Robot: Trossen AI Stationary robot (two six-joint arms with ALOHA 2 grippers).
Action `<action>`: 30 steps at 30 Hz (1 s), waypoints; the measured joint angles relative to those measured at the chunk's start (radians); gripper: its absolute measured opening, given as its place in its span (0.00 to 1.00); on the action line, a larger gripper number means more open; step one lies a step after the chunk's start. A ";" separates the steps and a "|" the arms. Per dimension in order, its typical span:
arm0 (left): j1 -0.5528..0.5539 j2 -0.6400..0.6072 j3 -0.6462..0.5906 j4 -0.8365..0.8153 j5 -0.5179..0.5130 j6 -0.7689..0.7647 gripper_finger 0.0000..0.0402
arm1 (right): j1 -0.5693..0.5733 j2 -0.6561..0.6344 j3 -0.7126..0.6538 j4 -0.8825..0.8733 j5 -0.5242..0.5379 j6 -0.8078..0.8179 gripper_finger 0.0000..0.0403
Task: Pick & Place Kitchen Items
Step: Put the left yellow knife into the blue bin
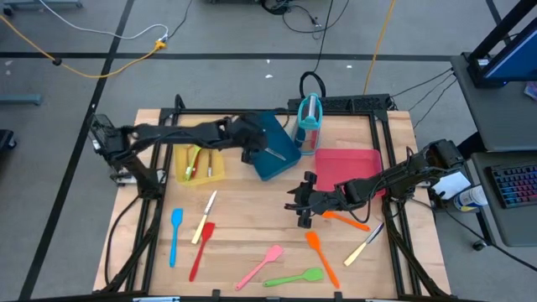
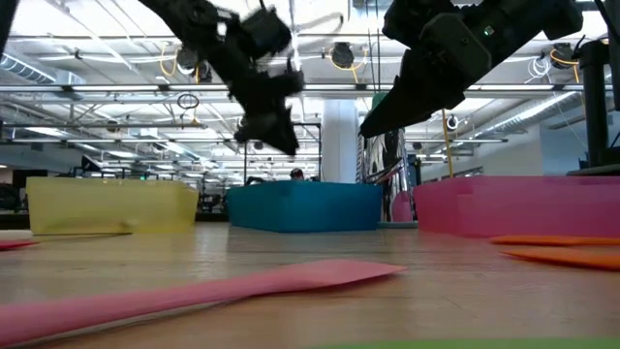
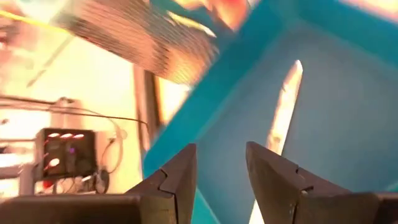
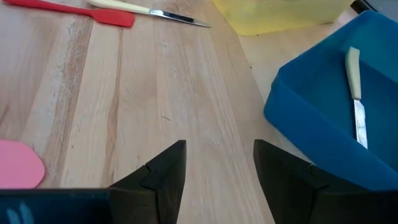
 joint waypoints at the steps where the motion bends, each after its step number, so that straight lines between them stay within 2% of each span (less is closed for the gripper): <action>1: -0.012 -0.030 0.000 -0.005 -0.015 -0.033 0.36 | 0.000 0.000 0.000 0.000 0.000 -0.003 0.45; 8: -0.117 -0.217 0.001 -0.121 -0.070 -0.272 0.36 | 0.000 0.000 0.000 -0.004 0.000 -0.004 0.45; 14: -0.196 -0.316 0.001 -0.279 -0.070 -0.573 0.36 | 0.000 0.000 0.000 -0.005 0.000 -0.004 0.45; 20: -0.280 -0.326 0.001 -0.427 -0.070 -0.718 0.36 | 0.000 0.000 0.000 -0.005 0.000 -0.004 0.45; 30: -0.428 -0.299 0.001 -0.558 -0.070 -1.095 0.36 | 0.000 0.000 0.000 -0.004 0.000 -0.005 0.45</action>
